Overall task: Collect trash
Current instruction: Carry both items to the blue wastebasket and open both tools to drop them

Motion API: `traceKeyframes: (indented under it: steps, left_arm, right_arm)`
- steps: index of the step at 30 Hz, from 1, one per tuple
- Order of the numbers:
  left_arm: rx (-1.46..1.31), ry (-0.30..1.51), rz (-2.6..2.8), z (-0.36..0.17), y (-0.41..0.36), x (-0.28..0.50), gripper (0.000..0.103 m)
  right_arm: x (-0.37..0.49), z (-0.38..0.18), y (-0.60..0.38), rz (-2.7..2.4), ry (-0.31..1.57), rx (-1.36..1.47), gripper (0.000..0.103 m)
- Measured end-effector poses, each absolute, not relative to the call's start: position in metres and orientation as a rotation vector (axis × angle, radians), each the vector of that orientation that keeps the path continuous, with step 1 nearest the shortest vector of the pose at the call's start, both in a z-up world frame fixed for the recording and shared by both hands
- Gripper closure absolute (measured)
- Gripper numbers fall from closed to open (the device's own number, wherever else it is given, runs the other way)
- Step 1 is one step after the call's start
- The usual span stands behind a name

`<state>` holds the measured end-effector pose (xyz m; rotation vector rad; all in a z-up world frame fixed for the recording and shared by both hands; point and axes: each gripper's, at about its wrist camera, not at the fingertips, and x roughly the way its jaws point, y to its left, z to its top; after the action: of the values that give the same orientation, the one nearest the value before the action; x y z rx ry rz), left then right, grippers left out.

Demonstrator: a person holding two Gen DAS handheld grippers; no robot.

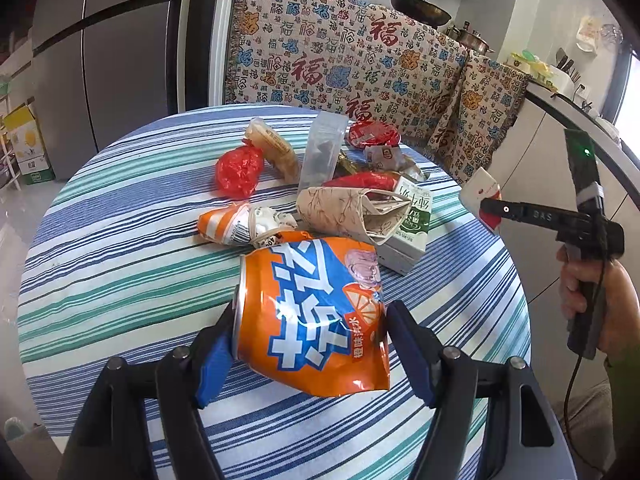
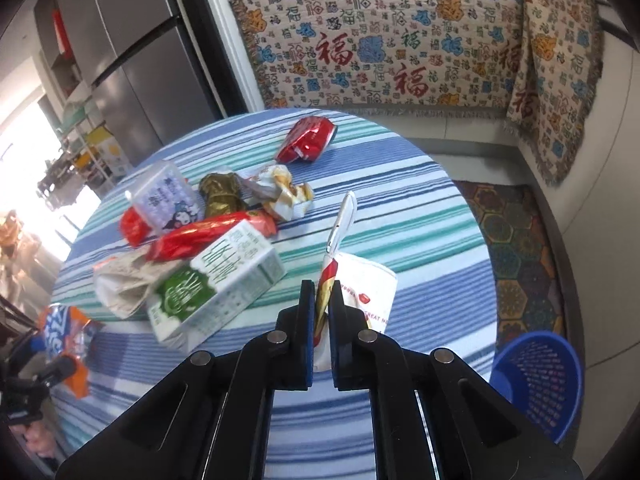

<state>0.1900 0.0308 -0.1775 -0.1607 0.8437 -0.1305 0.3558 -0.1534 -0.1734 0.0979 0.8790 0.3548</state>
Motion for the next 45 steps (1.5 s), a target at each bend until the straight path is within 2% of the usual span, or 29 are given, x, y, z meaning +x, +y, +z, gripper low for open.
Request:
traceKeyframes:
  steps: [6,18,23,29,38,45]
  left_arm:
    - [-0.106,0.834,-0.099,-0.167,0.01,0.186,0.03]
    - [-0.029,0.813,-0.103,-0.144,-0.028,0.189,0.03]
    - [-0.01,0.8,-0.195,-0.128,-0.07,0.201,0.03]
    - [0.003,0.826,-0.418,-0.122,-0.172,0.23,0.03]
    - [0.008,0.994,-0.69,-0.179,-0.337,0.283,0.03]
    - [0.04,1.101,-0.723,-0.251,-0.406,0.326,0.03]
  right_arm:
    - [0.31,-0.157,-0.152,0.416,0.865,0.132,0.098]
    - [0.274,-0.134,-0.164,0.441,0.834,0.126,0.098]
    - [0.267,-0.132,-0.214,0.365,0.831,0.153,0.098]
    - [0.262,-0.144,-0.32,0.22,0.894,0.254,0.098]
    - [0.281,-0.22,-0.456,0.037,1.02,0.466,0.098]
    - [0.303,-0.285,-0.517,-0.029,1.088,0.639,0.097]
